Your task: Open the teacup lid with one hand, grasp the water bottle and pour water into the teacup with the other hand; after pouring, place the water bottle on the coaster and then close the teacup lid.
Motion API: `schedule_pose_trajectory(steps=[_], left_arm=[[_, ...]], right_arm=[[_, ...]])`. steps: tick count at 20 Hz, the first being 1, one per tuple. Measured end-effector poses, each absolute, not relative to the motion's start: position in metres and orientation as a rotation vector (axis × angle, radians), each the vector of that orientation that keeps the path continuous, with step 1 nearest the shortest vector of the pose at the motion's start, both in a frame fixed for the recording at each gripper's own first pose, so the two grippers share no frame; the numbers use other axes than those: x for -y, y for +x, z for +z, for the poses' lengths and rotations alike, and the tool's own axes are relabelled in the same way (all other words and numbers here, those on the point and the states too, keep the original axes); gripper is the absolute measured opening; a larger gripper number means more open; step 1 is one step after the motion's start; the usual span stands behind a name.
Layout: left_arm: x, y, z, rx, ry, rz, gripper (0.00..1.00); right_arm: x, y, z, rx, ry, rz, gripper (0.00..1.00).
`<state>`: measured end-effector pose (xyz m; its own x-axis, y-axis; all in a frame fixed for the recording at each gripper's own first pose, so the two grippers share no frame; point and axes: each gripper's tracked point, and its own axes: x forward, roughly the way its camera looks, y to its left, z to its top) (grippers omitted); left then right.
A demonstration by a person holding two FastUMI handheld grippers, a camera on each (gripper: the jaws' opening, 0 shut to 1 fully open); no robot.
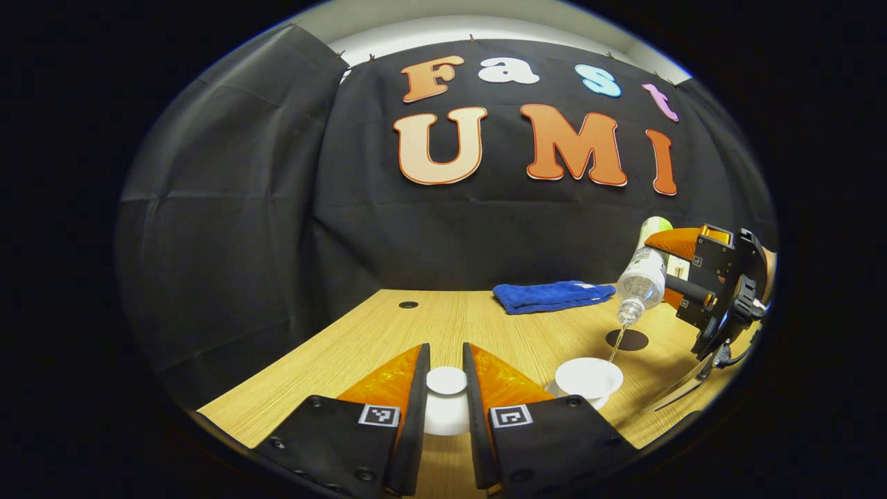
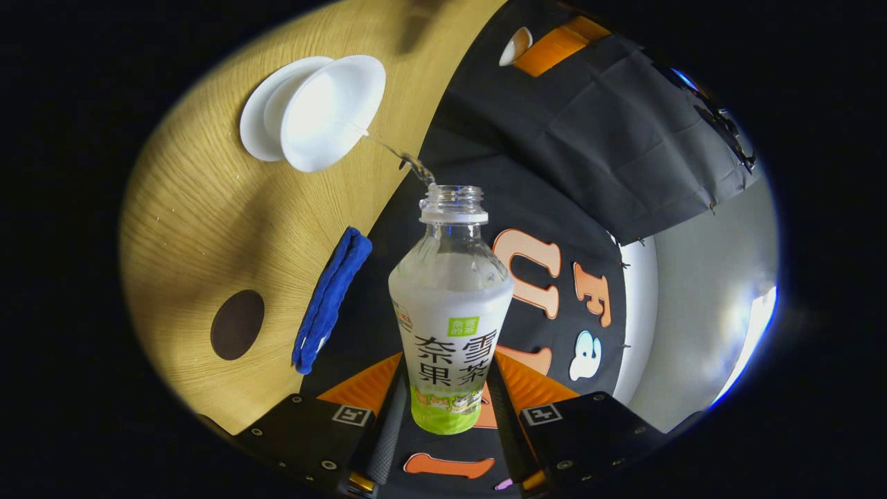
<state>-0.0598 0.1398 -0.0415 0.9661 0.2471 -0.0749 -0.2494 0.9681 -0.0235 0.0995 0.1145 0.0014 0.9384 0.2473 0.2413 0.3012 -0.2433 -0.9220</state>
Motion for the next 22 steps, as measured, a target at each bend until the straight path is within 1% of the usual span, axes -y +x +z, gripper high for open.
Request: schedule_pose_trajectory(steps=[5, 7, 9, 10, 11, 22], left_arm=[[-0.14, -0.061, -0.043, -0.072, -0.051, 0.245, 0.34], [-0.136, -0.059, -0.046, -0.081, -0.063, 0.233, 0.32], [-0.137, -0.058, -0.047, -0.086, -0.058, 0.229, 0.34], [-0.137, -0.058, -0.045, -0.083, -0.054, 0.228, 0.34], [-0.137, -0.058, -0.045, -0.081, -0.054, 0.229, 0.34], [-0.138, -0.058, -0.05, -0.095, -0.049, 0.239, 0.34]], right_arm=[[-0.118, 0.098, 0.008, 0.431, -1.871, -0.063, 0.64], [-0.119, 0.093, 0.011, 0.447, -1.886, -0.087, 0.64], [-0.12, 0.088, 0.011, 0.451, -1.894, -0.105, 0.64], [-0.12, 0.087, 0.013, 0.455, -1.897, -0.117, 0.67], [-0.121, 0.084, 0.012, 0.46, -1.897, -0.126, 0.64], [-0.126, 0.084, 0.018, 0.518, -1.938, -0.125, 0.64]])
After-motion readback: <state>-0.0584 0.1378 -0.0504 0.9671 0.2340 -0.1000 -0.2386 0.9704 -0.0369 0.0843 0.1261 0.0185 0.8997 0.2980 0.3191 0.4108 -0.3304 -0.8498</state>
